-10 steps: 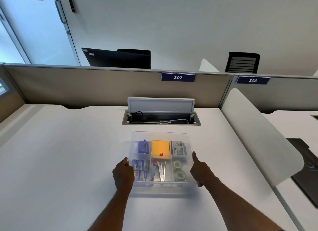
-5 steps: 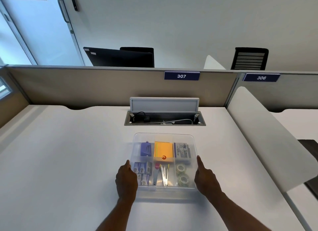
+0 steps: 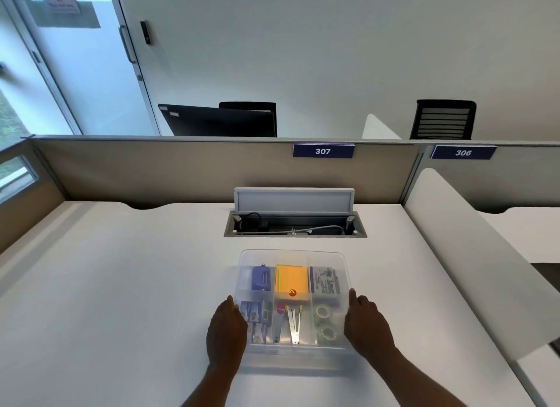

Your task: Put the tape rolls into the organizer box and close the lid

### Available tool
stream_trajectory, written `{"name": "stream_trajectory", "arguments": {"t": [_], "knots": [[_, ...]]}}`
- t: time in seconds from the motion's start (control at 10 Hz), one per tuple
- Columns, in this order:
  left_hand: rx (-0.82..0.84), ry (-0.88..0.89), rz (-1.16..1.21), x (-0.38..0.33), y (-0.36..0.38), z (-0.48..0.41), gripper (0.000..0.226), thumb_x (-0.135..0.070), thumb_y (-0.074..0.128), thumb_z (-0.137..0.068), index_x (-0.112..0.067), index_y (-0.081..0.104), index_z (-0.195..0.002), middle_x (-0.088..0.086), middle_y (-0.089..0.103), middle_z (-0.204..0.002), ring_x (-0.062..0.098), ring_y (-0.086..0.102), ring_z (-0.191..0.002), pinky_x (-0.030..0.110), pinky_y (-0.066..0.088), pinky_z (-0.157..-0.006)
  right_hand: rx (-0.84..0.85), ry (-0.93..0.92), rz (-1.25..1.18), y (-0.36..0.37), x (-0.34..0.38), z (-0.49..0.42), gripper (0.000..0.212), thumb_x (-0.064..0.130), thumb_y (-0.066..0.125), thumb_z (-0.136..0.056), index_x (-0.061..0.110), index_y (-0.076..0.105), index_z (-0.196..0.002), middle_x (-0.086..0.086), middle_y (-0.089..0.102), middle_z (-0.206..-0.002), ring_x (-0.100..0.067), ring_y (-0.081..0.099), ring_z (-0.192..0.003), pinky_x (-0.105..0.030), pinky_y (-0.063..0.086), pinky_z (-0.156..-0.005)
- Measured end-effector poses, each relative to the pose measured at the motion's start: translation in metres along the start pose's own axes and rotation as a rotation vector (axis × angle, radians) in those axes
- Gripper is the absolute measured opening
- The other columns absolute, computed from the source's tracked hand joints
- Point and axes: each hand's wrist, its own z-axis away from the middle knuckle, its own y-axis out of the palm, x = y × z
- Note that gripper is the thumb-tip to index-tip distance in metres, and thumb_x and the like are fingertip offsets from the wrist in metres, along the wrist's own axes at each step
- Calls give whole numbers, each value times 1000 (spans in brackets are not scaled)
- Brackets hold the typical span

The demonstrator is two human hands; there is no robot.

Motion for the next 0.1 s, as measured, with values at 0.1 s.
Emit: {"name": "stream_trajectory", "arguments": {"t": [0.1], "knots": [[-71, 168, -52, -14, -1, -7, 44, -12, 57, -92, 7, 48, -130, 24, 48, -139, 39, 47, -129, 47, 35, -107, -89, -120, 89, -10, 3, -18, 48, 22, 67, -79, -1, 60, -120, -21, 66, -117, -41, 63, -108, -49, 55, -85]]}}
